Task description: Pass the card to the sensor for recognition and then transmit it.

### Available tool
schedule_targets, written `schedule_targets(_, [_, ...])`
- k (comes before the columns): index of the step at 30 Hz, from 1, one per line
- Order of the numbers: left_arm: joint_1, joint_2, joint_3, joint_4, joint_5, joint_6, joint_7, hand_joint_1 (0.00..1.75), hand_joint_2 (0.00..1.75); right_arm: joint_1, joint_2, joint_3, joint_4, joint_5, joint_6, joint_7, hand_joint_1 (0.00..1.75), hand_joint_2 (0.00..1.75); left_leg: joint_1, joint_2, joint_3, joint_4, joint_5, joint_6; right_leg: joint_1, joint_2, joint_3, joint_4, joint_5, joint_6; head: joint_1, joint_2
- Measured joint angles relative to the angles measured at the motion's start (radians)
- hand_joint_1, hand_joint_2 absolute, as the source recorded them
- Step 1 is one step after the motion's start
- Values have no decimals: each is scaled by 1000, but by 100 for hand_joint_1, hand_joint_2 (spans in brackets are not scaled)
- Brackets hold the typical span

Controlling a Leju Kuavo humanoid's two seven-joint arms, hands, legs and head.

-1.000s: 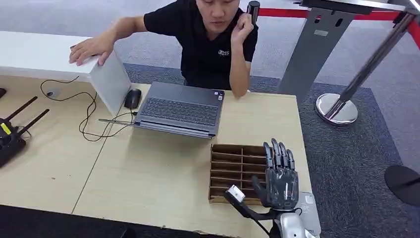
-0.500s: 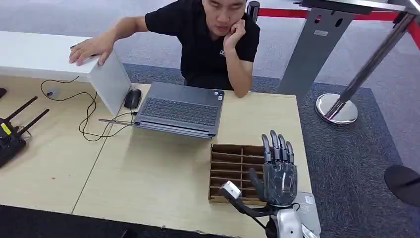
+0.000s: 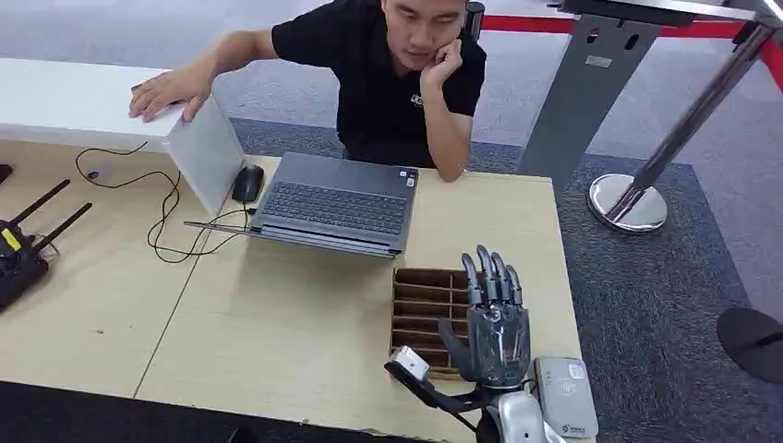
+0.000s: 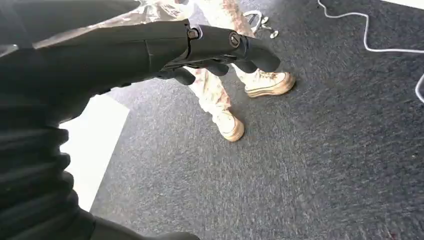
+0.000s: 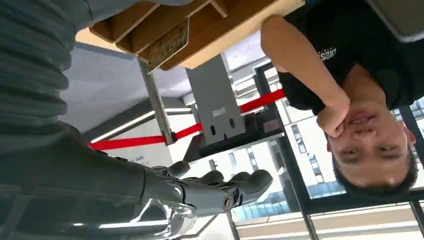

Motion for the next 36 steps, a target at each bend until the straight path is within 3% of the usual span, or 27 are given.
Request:
schedule_targets(9, [1,0,0,0,-10,0,21,0,175,36,29,-32,4,9,0,-19,0,175,0,0,0,0,0,0,0,0,0,0,0,0,0,0])
schedule_targets(24, [1,0,1,0,-2,0,20,0,175,64,37,-78,-16,42,0,27,0,175,0,0,0,0,0,0,0,0,0,0,0,0,0,0])
schedule_targets(36, [-3,-1,-9,0,19,0,4,0,175,8,73,-76,3,-25,0,-79,0,175,0,0,0,0,0,0,0,0,0,1,0,0,0,0])
